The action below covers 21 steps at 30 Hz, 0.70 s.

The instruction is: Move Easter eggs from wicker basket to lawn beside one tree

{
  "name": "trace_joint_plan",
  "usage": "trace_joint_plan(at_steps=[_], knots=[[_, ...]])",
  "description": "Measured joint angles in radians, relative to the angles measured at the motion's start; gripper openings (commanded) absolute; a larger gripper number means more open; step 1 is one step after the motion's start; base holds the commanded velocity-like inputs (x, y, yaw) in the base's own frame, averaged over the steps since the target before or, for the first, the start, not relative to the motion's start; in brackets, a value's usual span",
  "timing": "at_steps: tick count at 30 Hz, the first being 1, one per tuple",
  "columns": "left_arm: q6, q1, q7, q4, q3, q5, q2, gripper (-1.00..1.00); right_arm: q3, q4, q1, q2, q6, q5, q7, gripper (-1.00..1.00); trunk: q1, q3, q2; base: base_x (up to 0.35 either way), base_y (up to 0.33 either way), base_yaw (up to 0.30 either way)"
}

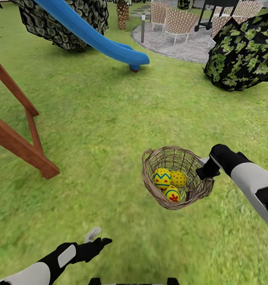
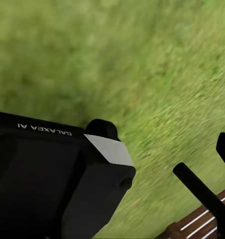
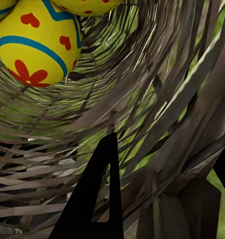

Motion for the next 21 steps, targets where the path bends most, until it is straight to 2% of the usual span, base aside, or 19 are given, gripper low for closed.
trace_joint_plan(at_steps=[21], knots=[[0.000,0.000,0.000,0.000,0.000,0.000,0.000,1.00,0.000,0.000,0.000,0.001,0.000,0.002,-0.001,-1.00,0.000,0.000,0.000,-0.332,0.012,0.006]])
